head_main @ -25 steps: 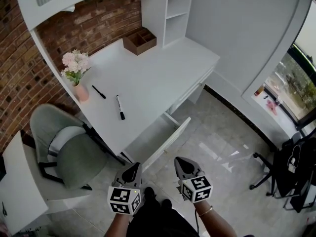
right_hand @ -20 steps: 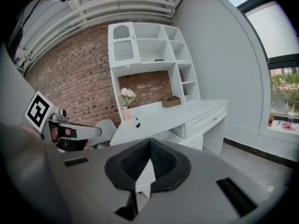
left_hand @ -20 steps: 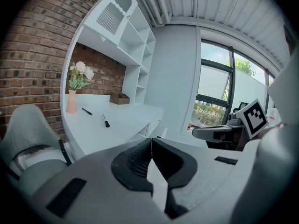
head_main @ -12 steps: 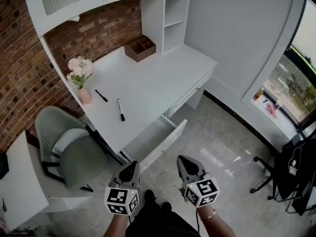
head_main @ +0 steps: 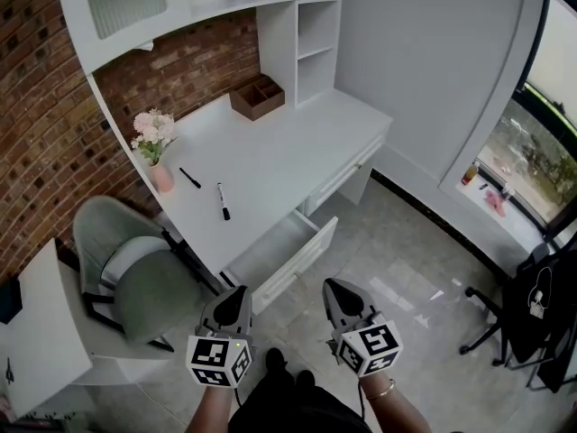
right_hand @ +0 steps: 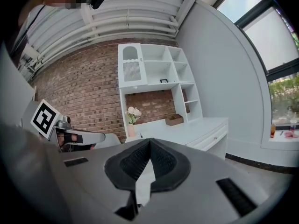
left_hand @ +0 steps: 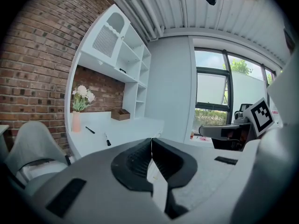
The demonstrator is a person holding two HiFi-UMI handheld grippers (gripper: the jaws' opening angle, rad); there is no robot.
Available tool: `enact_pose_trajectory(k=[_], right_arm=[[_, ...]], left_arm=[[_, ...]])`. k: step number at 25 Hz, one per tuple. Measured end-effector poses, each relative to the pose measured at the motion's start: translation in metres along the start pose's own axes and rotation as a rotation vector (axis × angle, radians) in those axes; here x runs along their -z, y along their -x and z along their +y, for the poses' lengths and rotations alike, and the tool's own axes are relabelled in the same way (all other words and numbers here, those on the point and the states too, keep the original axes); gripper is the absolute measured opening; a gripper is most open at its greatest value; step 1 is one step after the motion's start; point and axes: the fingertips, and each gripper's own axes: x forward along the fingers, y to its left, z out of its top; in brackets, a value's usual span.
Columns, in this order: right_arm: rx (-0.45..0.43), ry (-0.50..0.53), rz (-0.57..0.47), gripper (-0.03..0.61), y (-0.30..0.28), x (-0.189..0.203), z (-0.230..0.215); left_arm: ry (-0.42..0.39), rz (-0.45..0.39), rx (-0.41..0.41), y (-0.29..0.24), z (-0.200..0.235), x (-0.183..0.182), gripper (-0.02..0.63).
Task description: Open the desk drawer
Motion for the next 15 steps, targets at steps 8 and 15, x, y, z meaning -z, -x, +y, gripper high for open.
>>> enact_pose_trajectory(k=[8,15], right_arm=[[-0.018,0.004,-0.028,0.003,0.022,-0.007,0.006],[-0.028,0.012,-0.046,0.003,0.038,-0.012,0.009]], left_arm=[[-0.023,-0.021,-0.016,0.019,-0.012,-0.004,0.011],[-0.029,-0.029,-0.028,0.034,-0.025,-0.004,0.011]])
